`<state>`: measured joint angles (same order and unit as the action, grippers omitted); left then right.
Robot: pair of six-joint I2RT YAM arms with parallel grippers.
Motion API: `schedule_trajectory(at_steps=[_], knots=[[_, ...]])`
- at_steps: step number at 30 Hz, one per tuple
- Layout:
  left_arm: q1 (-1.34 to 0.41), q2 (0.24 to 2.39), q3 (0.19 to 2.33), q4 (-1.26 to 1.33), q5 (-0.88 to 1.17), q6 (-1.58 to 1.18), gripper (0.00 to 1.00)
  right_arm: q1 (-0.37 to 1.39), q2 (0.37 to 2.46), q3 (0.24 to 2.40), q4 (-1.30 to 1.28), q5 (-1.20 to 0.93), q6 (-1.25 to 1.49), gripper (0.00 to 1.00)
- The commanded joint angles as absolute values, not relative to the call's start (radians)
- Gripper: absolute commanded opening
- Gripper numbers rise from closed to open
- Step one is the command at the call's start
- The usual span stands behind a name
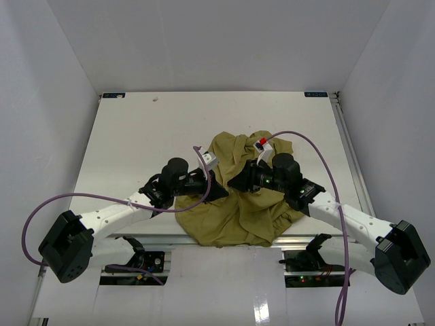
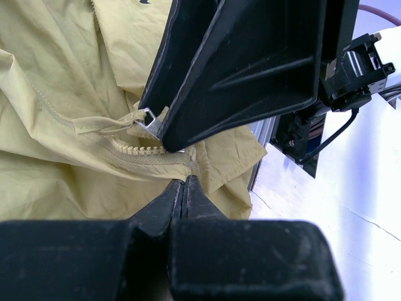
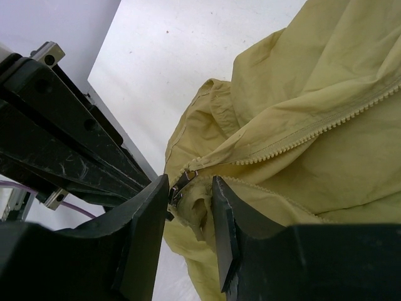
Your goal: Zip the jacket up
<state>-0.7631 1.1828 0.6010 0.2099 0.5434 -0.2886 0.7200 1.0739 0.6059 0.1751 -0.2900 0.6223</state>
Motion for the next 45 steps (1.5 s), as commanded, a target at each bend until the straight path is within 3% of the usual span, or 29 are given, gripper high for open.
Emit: schedule_trajectory(at_steps=[1,13,24,45], knots=[[-0.767,1.161,0.6,0.227,0.56,-0.278,0.0,0.733,1.094,0.634,0.213,-0.304,0.62,0.4],[-0.767,1.17,0.603,0.226,0.563,-0.278,0.0,0.747,1.069,0.653,0.214,-0.252,0.578,0.4],[-0.767,1.177,0.604,0.224,0.56,-0.275,0.0,0.747,0.986,0.656,0.162,-0.187,0.572,0.47],[-0.768,1.175,0.601,0.227,0.558,-0.272,0.0,0.747,1.093,0.717,0.096,-0.231,0.624,0.44]])
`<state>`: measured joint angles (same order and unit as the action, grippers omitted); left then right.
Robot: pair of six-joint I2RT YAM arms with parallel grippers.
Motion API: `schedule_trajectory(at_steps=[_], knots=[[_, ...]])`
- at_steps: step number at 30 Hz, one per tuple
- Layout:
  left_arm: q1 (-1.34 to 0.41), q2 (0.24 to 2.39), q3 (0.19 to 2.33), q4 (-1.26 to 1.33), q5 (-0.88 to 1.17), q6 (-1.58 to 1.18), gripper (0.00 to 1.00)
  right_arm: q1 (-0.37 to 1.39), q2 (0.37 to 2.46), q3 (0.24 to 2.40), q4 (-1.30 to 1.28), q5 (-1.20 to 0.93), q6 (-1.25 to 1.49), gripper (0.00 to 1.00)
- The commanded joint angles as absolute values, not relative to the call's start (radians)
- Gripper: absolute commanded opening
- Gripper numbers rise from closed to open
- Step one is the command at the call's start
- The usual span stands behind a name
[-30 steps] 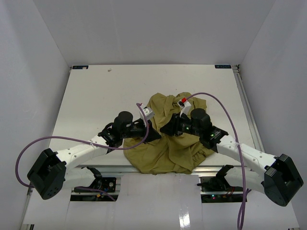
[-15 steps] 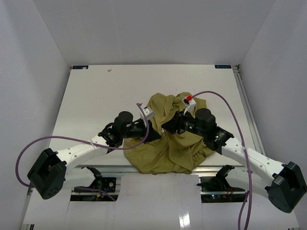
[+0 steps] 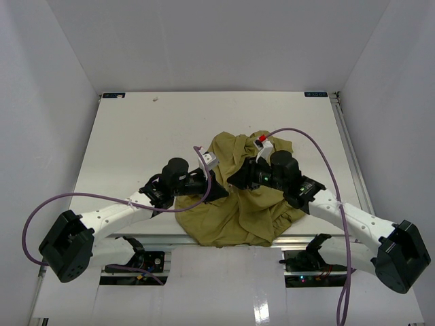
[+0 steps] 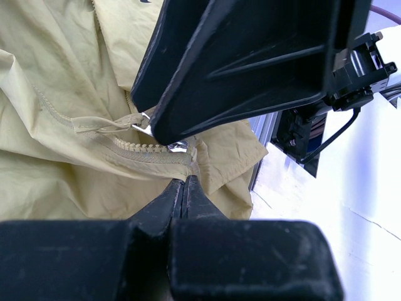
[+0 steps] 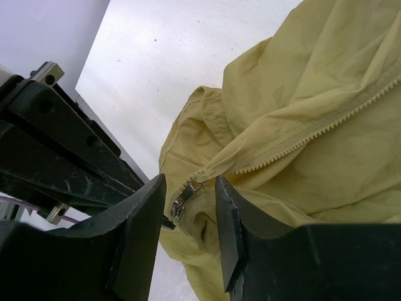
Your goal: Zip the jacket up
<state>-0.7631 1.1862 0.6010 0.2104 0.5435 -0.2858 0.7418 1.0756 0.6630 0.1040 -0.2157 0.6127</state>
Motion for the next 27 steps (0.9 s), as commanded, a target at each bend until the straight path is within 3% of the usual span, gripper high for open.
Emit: schedule_trajectory(at_steps=[1,27], knots=[[-0.768,1.176,0.602,0.227,0.558,-0.271,0.0,0.747,1.094,0.718,0.099,-0.235,0.624,0.43],[-0.767,1.188,0.601,0.224,0.558,-0.264,0.0,0.749,1.187,0.767,0.091,-0.313,0.58,0.34]])
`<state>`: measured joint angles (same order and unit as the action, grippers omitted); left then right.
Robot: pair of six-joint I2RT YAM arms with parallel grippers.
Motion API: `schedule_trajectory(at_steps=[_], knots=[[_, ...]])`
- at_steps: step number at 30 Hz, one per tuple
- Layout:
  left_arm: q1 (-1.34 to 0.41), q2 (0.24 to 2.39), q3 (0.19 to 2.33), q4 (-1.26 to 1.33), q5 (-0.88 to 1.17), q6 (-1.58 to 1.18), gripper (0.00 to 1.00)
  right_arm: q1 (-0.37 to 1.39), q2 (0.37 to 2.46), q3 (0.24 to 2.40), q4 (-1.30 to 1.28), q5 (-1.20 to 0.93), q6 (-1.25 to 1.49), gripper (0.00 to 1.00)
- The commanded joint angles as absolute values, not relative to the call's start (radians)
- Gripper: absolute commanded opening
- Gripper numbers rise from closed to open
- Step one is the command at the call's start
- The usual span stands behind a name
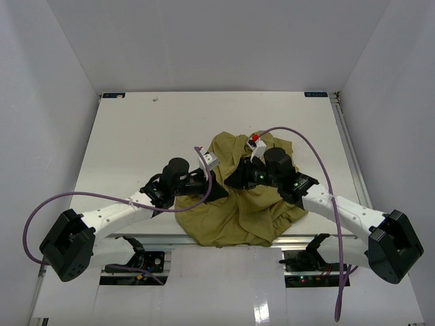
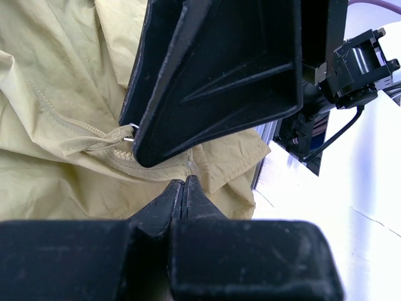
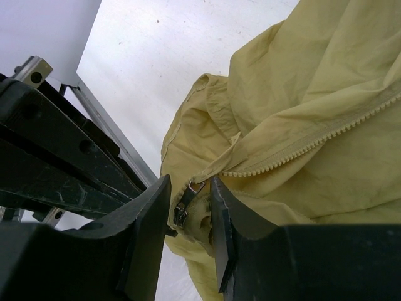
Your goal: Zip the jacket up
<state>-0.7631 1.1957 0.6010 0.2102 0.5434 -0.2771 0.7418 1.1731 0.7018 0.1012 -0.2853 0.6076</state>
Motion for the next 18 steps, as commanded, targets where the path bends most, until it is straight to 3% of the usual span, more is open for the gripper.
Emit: schedule_trajectory(at_steps=[1,7,18], knots=[[-0.767,1.188,0.6,0.224,0.557,-0.264,0.0,0.749,1.191,0.774,0.085,-0.315,0.574,0.31],[-0.767,1.187,0.6,0.222,0.554,-0.264,0.0,0.749,1.187,0.79,0.075,-0.314,0.543,0.08],[-0.767,1.189,0.601,0.215,0.543,-0.259,0.0,0.749,1.049,0.706,0.15,-0.206,0.516,0.08]])
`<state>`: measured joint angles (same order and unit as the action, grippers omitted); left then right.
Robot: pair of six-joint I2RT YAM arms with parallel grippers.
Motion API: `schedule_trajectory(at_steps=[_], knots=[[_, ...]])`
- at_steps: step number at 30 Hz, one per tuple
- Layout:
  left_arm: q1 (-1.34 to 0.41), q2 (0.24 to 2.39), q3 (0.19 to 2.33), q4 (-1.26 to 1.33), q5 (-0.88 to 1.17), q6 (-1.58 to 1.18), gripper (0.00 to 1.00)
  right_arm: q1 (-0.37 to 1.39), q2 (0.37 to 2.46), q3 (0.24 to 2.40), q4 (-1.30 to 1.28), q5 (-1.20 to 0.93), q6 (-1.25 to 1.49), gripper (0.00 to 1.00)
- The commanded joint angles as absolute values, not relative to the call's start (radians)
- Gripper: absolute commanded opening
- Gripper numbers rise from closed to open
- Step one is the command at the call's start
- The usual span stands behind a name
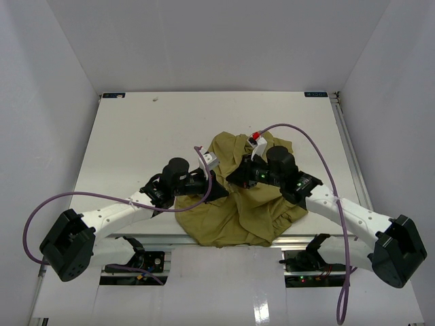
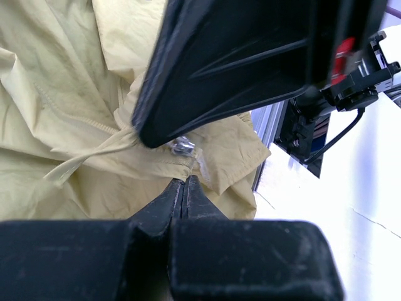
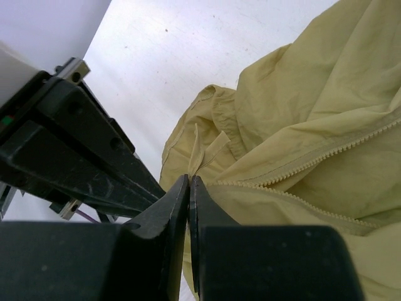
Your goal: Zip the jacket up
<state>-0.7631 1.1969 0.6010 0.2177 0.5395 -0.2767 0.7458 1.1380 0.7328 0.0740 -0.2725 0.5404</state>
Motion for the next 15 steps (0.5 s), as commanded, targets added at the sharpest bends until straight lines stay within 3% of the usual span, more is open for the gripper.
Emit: schedule_trajectory(at_steps=[1,7,15], knots=[[-0.768,1.189,0.601,0.213,0.543,-0.258,0.0,0.749,1.036,0.688,0.155,-0.18,0.517,0.08],[-0.767,1.193,0.602,0.217,0.544,-0.256,0.0,0.749,0.912,0.612,0.218,-0.103,0.5,0.08],[-0.768,1.193,0.597,0.235,0.567,-0.255,0.0,0.749,0.912,0.561,0.289,-0.141,0.497,0.08]])
